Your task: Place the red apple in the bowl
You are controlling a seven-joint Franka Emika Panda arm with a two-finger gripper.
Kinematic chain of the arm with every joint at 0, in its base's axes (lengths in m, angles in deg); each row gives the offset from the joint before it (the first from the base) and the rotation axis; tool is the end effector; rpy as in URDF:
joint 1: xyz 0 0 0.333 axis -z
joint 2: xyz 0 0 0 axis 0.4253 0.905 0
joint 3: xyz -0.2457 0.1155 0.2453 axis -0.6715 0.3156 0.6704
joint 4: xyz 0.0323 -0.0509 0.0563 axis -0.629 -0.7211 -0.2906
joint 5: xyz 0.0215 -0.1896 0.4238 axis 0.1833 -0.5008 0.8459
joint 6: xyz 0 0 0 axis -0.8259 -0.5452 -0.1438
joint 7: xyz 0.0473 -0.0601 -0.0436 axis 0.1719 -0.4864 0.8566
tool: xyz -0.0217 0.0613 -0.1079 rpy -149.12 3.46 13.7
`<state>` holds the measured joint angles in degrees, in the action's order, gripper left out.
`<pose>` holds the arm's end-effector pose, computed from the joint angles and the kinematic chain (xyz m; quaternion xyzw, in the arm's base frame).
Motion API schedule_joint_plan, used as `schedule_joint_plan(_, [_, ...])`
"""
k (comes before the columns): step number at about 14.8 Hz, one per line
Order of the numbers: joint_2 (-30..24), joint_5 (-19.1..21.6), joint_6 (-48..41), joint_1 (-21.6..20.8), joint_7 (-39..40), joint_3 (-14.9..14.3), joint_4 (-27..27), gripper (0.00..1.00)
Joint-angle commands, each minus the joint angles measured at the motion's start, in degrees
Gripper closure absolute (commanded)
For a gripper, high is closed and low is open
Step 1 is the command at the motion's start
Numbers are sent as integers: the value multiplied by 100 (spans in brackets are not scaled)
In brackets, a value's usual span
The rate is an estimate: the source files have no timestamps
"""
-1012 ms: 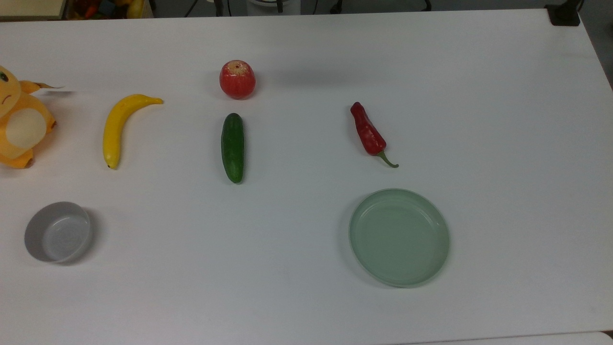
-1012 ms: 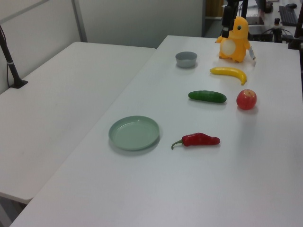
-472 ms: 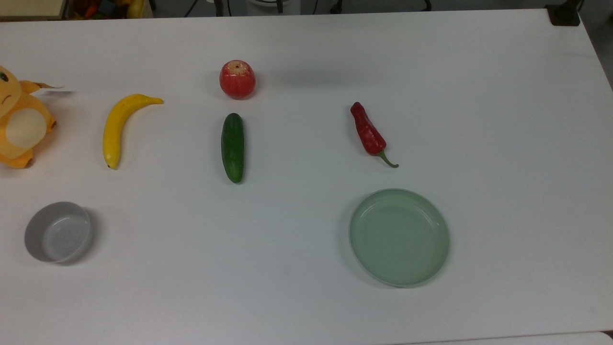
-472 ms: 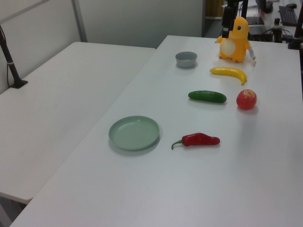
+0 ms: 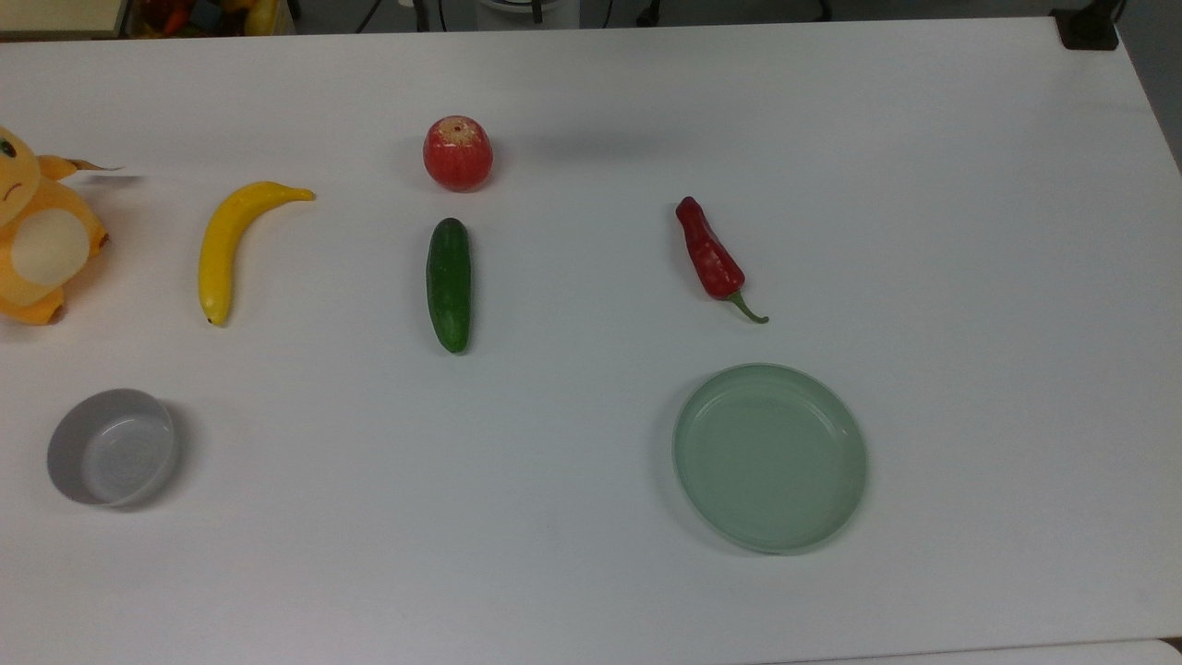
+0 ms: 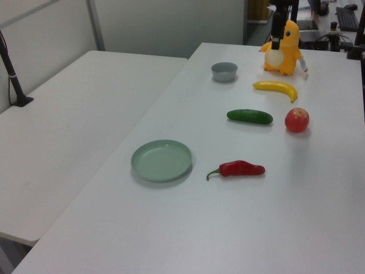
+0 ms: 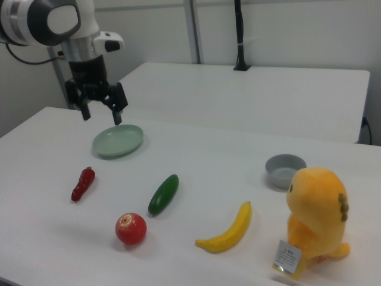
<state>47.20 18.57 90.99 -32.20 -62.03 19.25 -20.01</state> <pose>0.6246 0.0375 0.6341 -0.9974 -0.0718 0.0041 0.0109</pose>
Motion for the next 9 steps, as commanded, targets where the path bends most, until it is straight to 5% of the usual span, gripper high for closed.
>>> schedule_joint_plan(1, [-176,-110,-859,-18,749,64,-240,0])
schedule_joint_plan(9, [-167,-320,-1179,140,794,55,-1364,0])
